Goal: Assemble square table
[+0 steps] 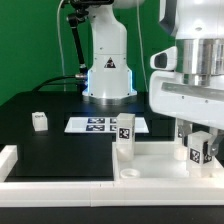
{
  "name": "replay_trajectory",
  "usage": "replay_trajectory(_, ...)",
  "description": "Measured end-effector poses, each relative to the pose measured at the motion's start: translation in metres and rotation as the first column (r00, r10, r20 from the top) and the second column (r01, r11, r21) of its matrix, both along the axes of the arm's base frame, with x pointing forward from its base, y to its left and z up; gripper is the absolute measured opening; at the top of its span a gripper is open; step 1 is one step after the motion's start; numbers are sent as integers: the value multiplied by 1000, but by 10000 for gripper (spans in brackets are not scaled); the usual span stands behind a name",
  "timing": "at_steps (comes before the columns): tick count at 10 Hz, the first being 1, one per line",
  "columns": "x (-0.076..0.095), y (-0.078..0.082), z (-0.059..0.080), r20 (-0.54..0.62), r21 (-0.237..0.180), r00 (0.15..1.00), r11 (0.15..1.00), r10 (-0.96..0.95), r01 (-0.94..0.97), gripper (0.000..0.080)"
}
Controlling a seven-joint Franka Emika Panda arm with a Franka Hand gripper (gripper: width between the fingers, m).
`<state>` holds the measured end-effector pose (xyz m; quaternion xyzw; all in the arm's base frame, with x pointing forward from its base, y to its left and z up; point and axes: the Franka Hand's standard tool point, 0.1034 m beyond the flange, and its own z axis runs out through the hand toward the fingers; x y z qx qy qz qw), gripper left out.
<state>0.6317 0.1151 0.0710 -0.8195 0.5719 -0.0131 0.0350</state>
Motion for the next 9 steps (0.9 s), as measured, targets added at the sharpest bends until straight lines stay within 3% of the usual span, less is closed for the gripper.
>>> replay_trajectory(2,0,-4,-1,-44,89,960,957,-275,278,291)
replay_trajectory(7,-1,-3,-2,-91,83,832,829,-547,553,291)
replay_trajectory(9,-1,-2,-1,-72,78,879,875,-472,477,300)
